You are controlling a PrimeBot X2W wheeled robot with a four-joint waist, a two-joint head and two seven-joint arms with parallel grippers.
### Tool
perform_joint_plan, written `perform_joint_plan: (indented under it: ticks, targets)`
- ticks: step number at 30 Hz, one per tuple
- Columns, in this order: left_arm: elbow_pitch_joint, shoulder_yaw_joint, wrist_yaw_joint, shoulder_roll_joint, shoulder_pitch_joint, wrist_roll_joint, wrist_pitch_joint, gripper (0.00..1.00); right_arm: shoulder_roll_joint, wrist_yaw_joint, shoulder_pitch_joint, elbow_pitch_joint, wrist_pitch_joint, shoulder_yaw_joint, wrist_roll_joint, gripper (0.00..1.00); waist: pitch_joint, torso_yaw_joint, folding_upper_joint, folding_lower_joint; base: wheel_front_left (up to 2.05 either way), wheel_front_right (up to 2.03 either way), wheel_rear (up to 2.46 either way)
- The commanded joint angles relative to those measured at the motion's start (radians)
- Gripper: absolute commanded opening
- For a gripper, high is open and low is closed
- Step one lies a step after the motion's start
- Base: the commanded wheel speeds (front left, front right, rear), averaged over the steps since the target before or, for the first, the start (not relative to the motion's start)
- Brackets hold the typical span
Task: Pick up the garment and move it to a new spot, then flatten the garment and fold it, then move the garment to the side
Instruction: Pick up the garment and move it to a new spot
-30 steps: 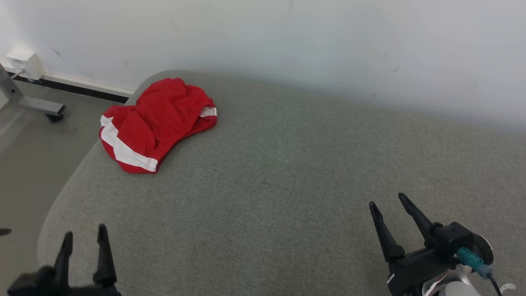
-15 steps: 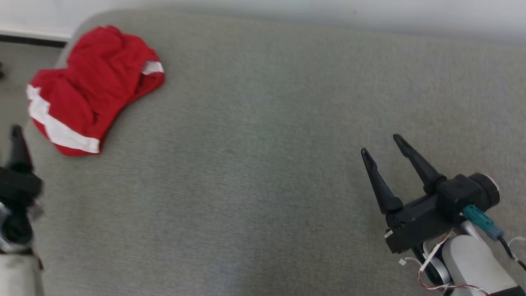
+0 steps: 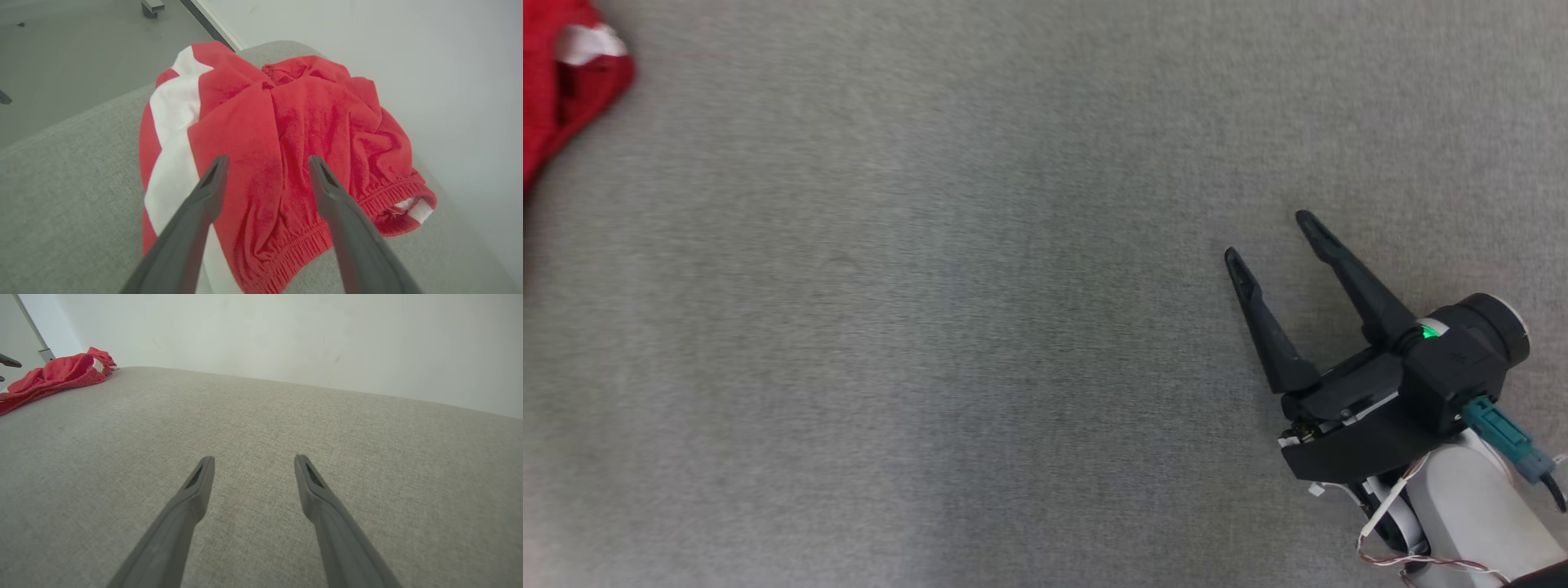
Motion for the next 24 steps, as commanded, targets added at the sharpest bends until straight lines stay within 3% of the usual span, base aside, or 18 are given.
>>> perform_joint_plan:
  ticks: [1, 6, 13, 15, 24]
  targets:
    - [0.000, 0.002, 0.020, 0.015, -0.015, 0.001, 0.017, 1.00, -0.003, -0.002, -0.011, -0.012, 0.004, -0.007, -0.011, 1.00, 0.107, -0.092, -0.0002, -0.0003, 0.00, 0.00, 0.00]
    - [0.011, 0.009, 0.079, 0.019, -0.008, -0.003, 0.071, 1.00, -0.002, -0.002, 0.008, -0.029, 0.005, -0.022, -0.015, 1.00, 0.116, -0.105, -0.0002, -0.0003, 0.00, 0.00, 0.00]
    - [0.003, -0.007, 0.118, -0.038, 0.078, -0.020, 0.154, 0.98, 0.006, -0.002, 0.012, -0.032, 0.008, -0.015, -0.006, 1.00, 0.086, -0.108, -0.0002, -0.0003, 0.00, 0.00, 0.00]
    - [-0.015, -0.010, 0.119, -0.040, 0.094, -0.016, 0.156, 0.00, 0.006, -0.002, 0.012, -0.035, 0.010, -0.011, -0.002, 1.00, 0.074, -0.108, -0.0002, -0.0003, 0.00, 0.00, 0.00]
    - [-0.138, 0.003, 0.091, 0.002, 0.133, -0.002, 0.118, 0.00, 0.019, -0.002, 0.015, 0.012, -0.014, 0.012, 0.022, 1.00, -0.049, -0.107, -0.0002, -0.0003, 0.00, 0.00, 0.00]
